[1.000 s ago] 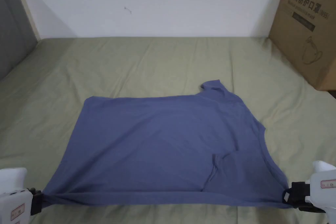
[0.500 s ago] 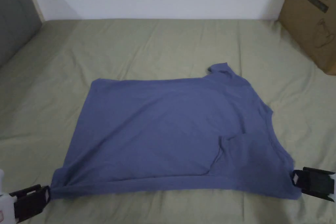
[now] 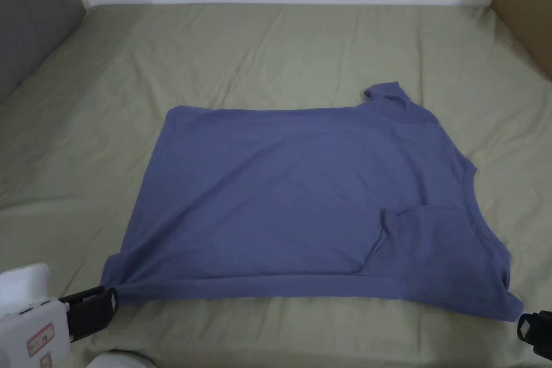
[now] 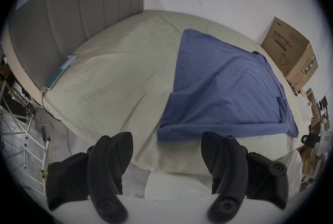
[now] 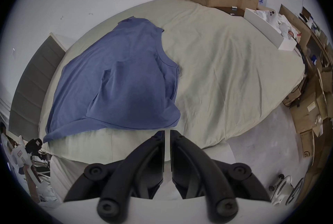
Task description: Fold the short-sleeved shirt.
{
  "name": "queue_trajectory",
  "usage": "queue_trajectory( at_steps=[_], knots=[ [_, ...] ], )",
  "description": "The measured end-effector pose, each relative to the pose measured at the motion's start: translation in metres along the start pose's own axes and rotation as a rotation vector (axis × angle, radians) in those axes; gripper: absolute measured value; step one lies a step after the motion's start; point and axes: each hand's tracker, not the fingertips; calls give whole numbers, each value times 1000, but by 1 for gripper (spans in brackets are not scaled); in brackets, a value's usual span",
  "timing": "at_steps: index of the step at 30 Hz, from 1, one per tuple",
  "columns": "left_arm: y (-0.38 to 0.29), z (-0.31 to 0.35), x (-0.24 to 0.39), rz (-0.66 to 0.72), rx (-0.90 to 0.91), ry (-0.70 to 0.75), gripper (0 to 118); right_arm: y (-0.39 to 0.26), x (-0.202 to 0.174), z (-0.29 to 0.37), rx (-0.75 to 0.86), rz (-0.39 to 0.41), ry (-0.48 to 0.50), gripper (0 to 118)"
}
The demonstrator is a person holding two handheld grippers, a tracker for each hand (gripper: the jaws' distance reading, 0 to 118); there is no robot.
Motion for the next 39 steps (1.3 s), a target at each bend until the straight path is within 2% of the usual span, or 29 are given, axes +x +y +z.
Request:
queue_trajectory(
  at_steps=[1,2,3,4,6,8,9,11,12,14,16,18,19,20,21,22,23,24,27,28,29,32,33,39],
  knots=[
    [3,-8,2,7,-12,-1,85,1,29,-30,-3,-2,0,7],
    [5,-18,4,11,-22,-4,84,2,33,-35,-8,0,2,7],
    [4,-26,7,13,-48,-12,77,3,36,-39,-15,2,3,7],
    [4,-33,9,17,-85,-30,63,2,46,-51,-20,0,1,7],
    [1,-41,13,28,-102,-51,13,0,63,-73,-40,-10,11,7],
    [-5,-43,19,3,-101,-45,8,4,69,-88,-65,-17,4,12],
    [-4,-40,21,-15,-90,-28,6,1,50,-76,-82,-2,-22,31],
    [-2,-35,21,-17,-89,-36,5,3,44,-85,-76,115,-62,81],
    [0,-34,19,-13,-89,-40,5,4,42,-92,-64,170,-73,92],
    [3,-33,17,-8,-92,-45,5,9,40,-104,-39,211,-74,92],
    [4,-32,18,-22,-98,-43,5,18,43,-121,-48,201,-48,92],
    [6,-31,20,-32,-94,-38,5,26,44,-145,-100,177,-60,90],
    [6,-32,21,-36,-95,-35,5,27,45,-153,-112,169,-67,82],
    [7,-31,21,-37,-95,-31,5,26,45,-159,-107,179,-58,50],
    [7,-30,21,-37,-93,-29,5,29,-4,-104,-117,169,-58,5],
    [7,-30,21,-34,-91,-30,5,27,-8,-101,-141,118,-37,5],
    [6,-29,21,-32,-92,-30,5,24,-11,-101,-173,122,3,5],
    [6,-28,21,-32,-92,-29,5,22,-13,-94,-143,125,-18,5],
    [8,-25,20,-25,-94,-32,5,23,-22,-69,-117,64,12,5],
    [9,-24,21,-26,-92,-36,5,23,-26,-63,-109,57,18,5],
    [11,-22,22,-31,-91,-34,5,33,-14,-56,-105,61,24,5],
    [19,-15,24,-43,-81,-35,5,40,-27,-39,-83,47,41,5],
    [23,-13,25,-48,-76,-37,5,53,-13,-37,-66,32,64,5],
    [71,-17,30,-43,-28,-52,5,113,-23,-38,-10,3,99,5]
  ],
)
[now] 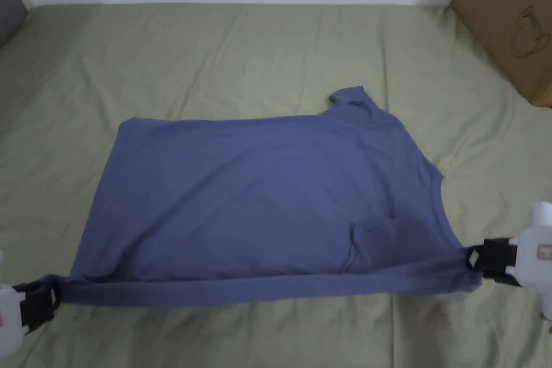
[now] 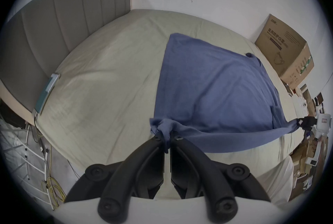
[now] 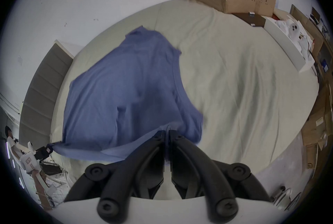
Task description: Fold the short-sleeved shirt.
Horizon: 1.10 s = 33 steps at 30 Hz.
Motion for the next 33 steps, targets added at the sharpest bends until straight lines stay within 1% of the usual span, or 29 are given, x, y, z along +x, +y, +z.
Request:
queue_trajectory(
  at_steps=[1,2,4,5,6,8,9,10,11,12,13,14,15,16,17,18,20,21,22,23,24,25,26,27,28,29,30,32,33],
  knots=[
    [11,-4,2,6,3,10,5,10,-5,-3,13,-1,-3,5],
    [23,-11,4,4,3,12,5,28,1,-13,24,-2,-4,5],
    [45,-28,9,-17,8,18,5,51,-7,-26,36,5,-11,5],
    [57,-41,12,-47,-14,21,5,63,-12,-33,33,-3,-8,5],
    [66,-53,14,-51,-26,38,5,70,-7,-43,31,-13,-7,5],
    [80,-75,19,-49,-55,43,5,90,-12,-64,24,-34,-20,5],
    [84,-86,20,-36,-68,47,5,71,-5,-46,19,-26,-37,5],
    [87,-96,20,-37,-89,42,6,84,4,-68,15,-31,-52,5],
    [89,-107,21,-47,-128,45,9,78,6,-67,-5,-27,-52,5],
    [89,-113,22,-50,-146,62,29,72,8,-66,-13,-21,-54,5],
    [88,-119,22,-65,-174,96,58,62,10,-62,-12,-24,-76,5],
    [86,-120,21,-71,-179,131,89,94,-31,-96,-15,-14,-93,7],
    [82,-118,18,-63,-159,121,112,91,-35,-95,-19,1,-97,29],
    [77,-110,14,-53,-129,115,113,86,-38,-91,-15,7,-127,62],
    [74,-102,10,-36,-97,81,110,79,-40,-85,-16,17,-137,92],
    [72,-94,5,-22,-97,64,109,88,-10,-111,-9,28,-137,97],
    [66,-76,-5,-9,-116,88,109,73,-8,-90,22,72,-118,97],
    [59,-65,-9,-6,-102,95,107,66,-8,-81,30,84,-118,97],
    [51,-54,-12,-3,-78,93,99,60,-6,-72,51,98,-111,96],
    [42,-42,-15,4,-52,80,81,48,-4,-61,78,107,-102,94],
    [35,-34,-19,14,-45,63,41,36,-2,-51,79,108,-96,78],
    [26,-28,-21,23,-47,54,11,27,0,-46,69,114,-83,46],
    [17,-25,-21,28,-52,51,2,11,-7,-41,50,112,-80,10],
    [7,-22,-21,36,-54,54,2,0,-5,-36,25,95,-87,2],
    [1,-20,-22,49,-46,41,2,-12,-2,-40,19,65,-87,2],
    [-5,-20,-20,27,-48,20,2,-24,3,-38,3,36,-69,2],
    [-9,-21,-18,24,-52,26,2,-31,1,-39,-12,47,-57,2],
    [-5,-30,-15,17,-59,32,3,-44,1,-40,-24,43,-72,2],
    [-2,-35,-13,15,-54,31,16,-51,2,-40,-43,40,-76,2]
  ],
)
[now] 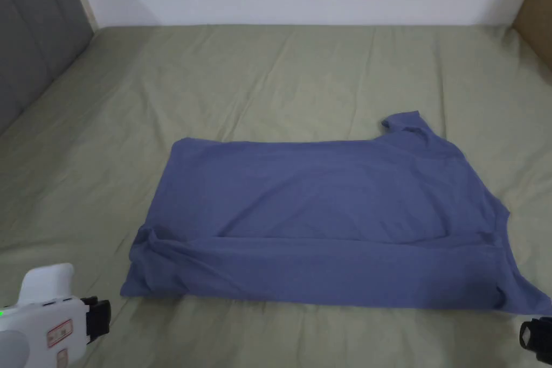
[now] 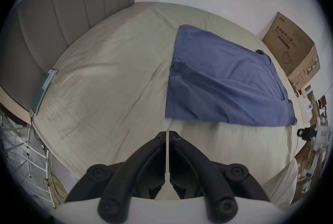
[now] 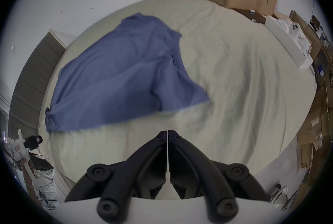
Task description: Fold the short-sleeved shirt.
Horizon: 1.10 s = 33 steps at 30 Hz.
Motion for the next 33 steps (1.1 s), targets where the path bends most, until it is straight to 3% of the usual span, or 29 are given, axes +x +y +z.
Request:
queue_trajectory(
  at_steps=[3,6,10,11,12,13,15,16,19,21,22,25,26,27,28,29,30,31,33],
  knots=[
    [19,-29,0,7,11,21,31,-3,8,-4,-23,-83,35,2],
    [31,-65,0,-2,-23,23,78,-2,9,-3,-18,-112,51,2],
    [28,-91,8,-28,-72,61,79,2,6,-5,-14,-90,20,2],
    [27,-85,12,-29,-54,65,78,3,6,-6,-16,-84,18,4],
    [26,-85,12,-37,-52,71,69,4,5,-7,-16,-83,17,11],
    [26,-84,12,-56,-43,93,53,6,6,-9,-16,-82,15,29],
    [30,-79,16,-76,-16,146,2,13,4,-16,-29,-69,22,81],
    [35,-78,15,-56,-32,144,2,17,2,-18,-33,-62,22,84],
    [38,-71,21,-65,-57,133,2,37,1,-29,13,-15,34,84],
    [39,-63,18,-66,-48,103,2,55,5,-46,20,-1,-18,84],
    [40,-60,15,-51,-46,90,2,62,8,-57,-1,-7,-44,83],
    [40,-50,1,39,-27,15,2,74,24,-90,-103,-86,6,79],
    [41,-46,-2,42,-26,7,2,73,18,-83,-83,-67,-16,67],
    [44,-43,-4,38,-26,2,2,72,11,-72,-70,-4,-27,29],
    [44,-39,-5,43,-18,-5,2,71,6,-65,-50,58,5,11],
    [46,-37,-6,43,-15,-17,2,68,5,-63,-65,50,55,11],
    [48,-35,-5,38,-19,-16,2,69,5,-63,-110,-9,100,11],
    [48,-28,2,22,-10,-4,2,69,5,-65,-92,-8,48,11],
    [49,-23,6,-31,1,2,2,70,5,-62,-92,-29,47,11]
  ],
)
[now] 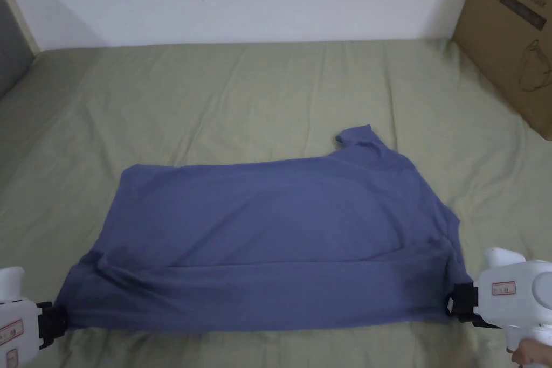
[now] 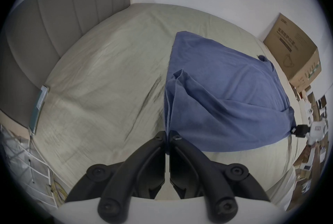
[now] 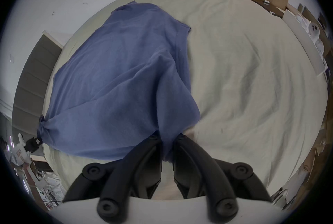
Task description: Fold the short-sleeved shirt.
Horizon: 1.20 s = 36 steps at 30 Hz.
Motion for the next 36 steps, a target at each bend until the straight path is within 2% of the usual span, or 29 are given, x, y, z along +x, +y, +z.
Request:
queue_trajectory(
  at_steps=[6,11,13,17,20,21,22,23,24,25,26,28,31,32,33,34,35,36],
  knots=[
    [-6,22,-1,-19,-1,-22,2,-7,10,47,43,-48,56,10],
    [-40,47,-13,-50,-32,-15,2,-50,34,78,15,-80,72,10],
    [-59,55,-18,-42,-62,-32,2,-76,42,82,-24,-119,69,10],
    [-89,48,-27,-88,-113,31,2,-118,45,77,-63,-113,55,10],
    [-96,39,-31,-62,-127,23,2,-126,45,67,-71,-135,48,10],
    [-96,39,-31,-59,-121,19,3,-125,46,67,-54,-147,53,14],
    [-94,38,-30,-59,-118,19,11,-122,45,68,-53,-152,52,27],
    [-92,39,-30,-57,-115,23,33,-118,43,72,-48,-156,49,52],
    [-89,41,-31,-57,-112,38,68,-113,41,76,-35,-138,14,84],
    [-85,45,-31,-65,-109,85,88,-109,38,82,-16,-101,-23,89],
    [-80,51,-31,-77,-81,113,96,-106,35,90,20,-63,-31,89],
    [-71,67,-34,-64,-3,96,95,-96,30,105,67,-21,-40,89],
    [-52,80,-29,22,45,40,93,-82,18,120,139,-14,1,88],
    [-50,82,-26,24,76,-5,84,-77,13,123,160,-5,18,87],
    [-47,82,-21,22,90,-33,51,-74,7,123,172,2,23,82],
    [-44,83,-8,19,72,-32,18,-72,0,122,176,0,15,68],
    [-44,79,-2,16,73,-17,0,-71,-5,118,179,-1,3,49],
    [-46,76,3,13,82,-22,0,-71,-8,112,184,-13,-17,17]
  ],
)
